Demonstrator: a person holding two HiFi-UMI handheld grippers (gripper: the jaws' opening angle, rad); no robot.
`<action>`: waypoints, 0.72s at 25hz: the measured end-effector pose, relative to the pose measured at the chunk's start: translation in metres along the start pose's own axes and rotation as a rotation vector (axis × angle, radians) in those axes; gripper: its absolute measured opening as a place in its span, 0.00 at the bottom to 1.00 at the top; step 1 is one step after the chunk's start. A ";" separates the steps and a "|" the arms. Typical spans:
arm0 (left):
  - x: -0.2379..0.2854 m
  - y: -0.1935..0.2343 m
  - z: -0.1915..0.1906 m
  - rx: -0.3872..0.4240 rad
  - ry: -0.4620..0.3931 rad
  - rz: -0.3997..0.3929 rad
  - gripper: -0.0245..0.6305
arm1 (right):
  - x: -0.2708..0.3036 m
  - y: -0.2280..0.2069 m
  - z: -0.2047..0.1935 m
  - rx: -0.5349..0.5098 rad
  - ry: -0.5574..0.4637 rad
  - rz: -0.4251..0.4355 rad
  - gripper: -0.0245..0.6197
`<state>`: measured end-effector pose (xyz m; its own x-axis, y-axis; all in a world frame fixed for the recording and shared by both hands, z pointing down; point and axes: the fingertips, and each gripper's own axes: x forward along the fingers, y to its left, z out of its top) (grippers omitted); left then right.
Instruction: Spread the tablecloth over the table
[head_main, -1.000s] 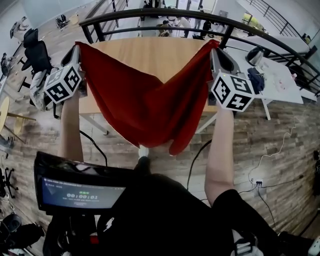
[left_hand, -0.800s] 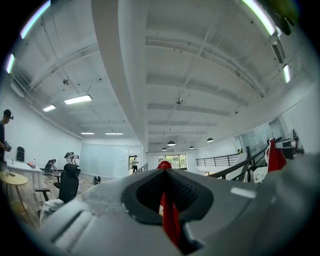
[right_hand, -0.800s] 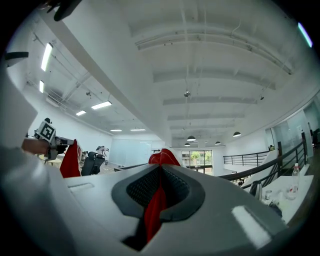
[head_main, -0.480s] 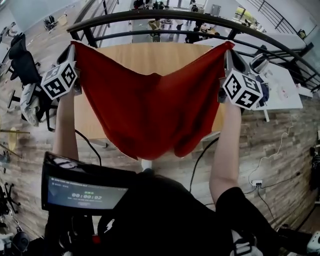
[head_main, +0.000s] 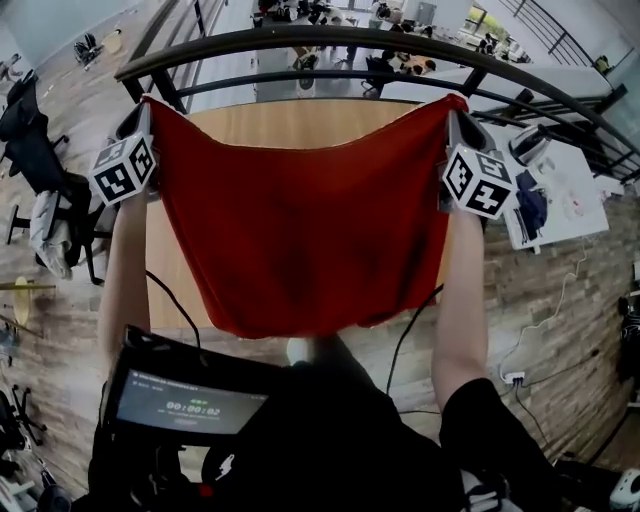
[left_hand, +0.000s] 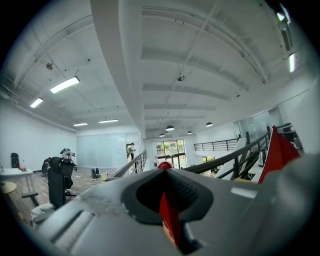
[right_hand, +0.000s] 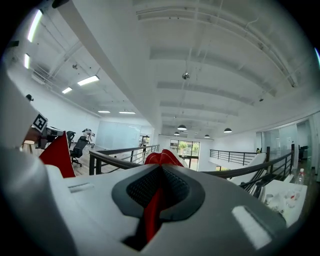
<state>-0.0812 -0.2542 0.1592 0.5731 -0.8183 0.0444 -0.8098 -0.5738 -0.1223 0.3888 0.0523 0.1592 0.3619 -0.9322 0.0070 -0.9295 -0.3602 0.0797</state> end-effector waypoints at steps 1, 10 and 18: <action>0.015 0.001 -0.007 0.013 0.020 -0.002 0.05 | 0.018 -0.005 -0.008 -0.003 0.019 0.002 0.06; 0.217 0.065 -0.073 0.128 0.178 0.002 0.05 | 0.257 -0.010 -0.071 -0.039 0.131 0.066 0.06; 0.335 0.129 -0.131 0.244 0.299 0.030 0.05 | 0.406 -0.038 -0.140 -0.132 0.263 0.063 0.06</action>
<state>-0.0104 -0.6067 0.2877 0.4585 -0.8292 0.3195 -0.7516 -0.5537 -0.3585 0.5813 -0.3078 0.2981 0.3255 -0.9053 0.2728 -0.9397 -0.2778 0.1994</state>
